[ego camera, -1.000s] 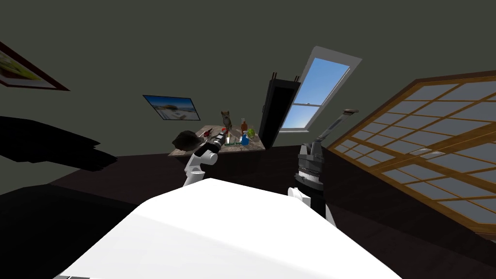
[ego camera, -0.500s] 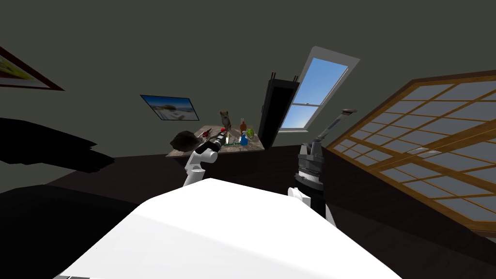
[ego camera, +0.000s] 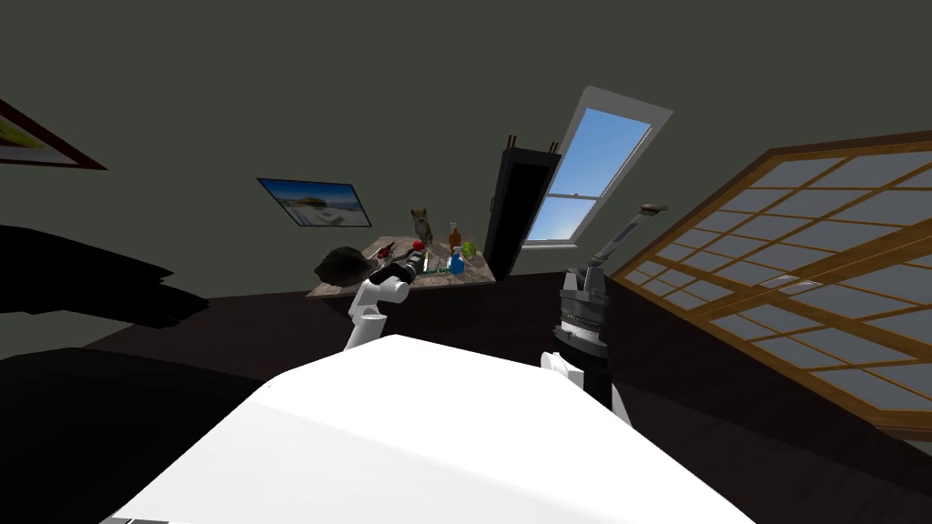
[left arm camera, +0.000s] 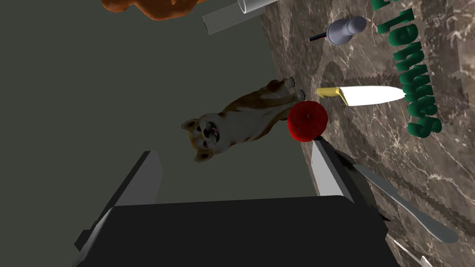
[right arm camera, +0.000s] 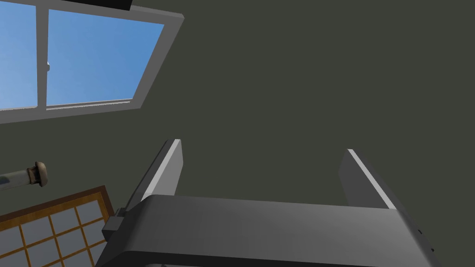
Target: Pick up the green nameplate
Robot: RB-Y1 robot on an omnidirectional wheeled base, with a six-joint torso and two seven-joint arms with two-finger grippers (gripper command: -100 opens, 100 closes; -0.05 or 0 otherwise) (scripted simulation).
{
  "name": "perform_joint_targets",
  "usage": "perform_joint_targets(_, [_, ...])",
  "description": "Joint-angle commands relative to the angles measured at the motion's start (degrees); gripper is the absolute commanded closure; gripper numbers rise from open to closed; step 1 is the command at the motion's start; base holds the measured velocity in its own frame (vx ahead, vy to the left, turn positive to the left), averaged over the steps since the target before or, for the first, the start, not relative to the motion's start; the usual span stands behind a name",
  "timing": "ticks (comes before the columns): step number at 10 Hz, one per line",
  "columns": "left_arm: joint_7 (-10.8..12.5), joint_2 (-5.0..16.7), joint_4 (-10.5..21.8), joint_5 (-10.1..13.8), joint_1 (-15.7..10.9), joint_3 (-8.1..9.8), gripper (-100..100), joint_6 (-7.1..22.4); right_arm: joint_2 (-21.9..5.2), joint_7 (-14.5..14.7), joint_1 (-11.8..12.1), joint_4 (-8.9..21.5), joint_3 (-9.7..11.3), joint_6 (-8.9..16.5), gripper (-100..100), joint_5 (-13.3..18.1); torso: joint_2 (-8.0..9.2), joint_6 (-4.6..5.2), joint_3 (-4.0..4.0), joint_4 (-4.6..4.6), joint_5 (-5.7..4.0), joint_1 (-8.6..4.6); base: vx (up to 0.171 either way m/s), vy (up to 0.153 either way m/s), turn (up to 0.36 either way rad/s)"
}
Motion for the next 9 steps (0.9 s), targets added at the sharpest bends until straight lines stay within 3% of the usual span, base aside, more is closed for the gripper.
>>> perform_joint_targets(1, [-0.2,0.0,0.6,-0.4,-1.1,0.66,-100,2.9,0.0,0.0,0.0,0.0,0.0,0.0,0,0.0,0.00,0.00,0.00,0.00,0.00,0.00,0.029,-0.010,-0.043])
perform_joint_targets(9, [-0.3,-0.1,1.6,-1.6,-3.3,1.96,-100,13.3,0.0,0.0,0.0,0.0,0.0,0.0,0,0.0,-0.04,0.00,-0.03,-0.01,0.00,0.01,0.025,-0.004,-0.023])
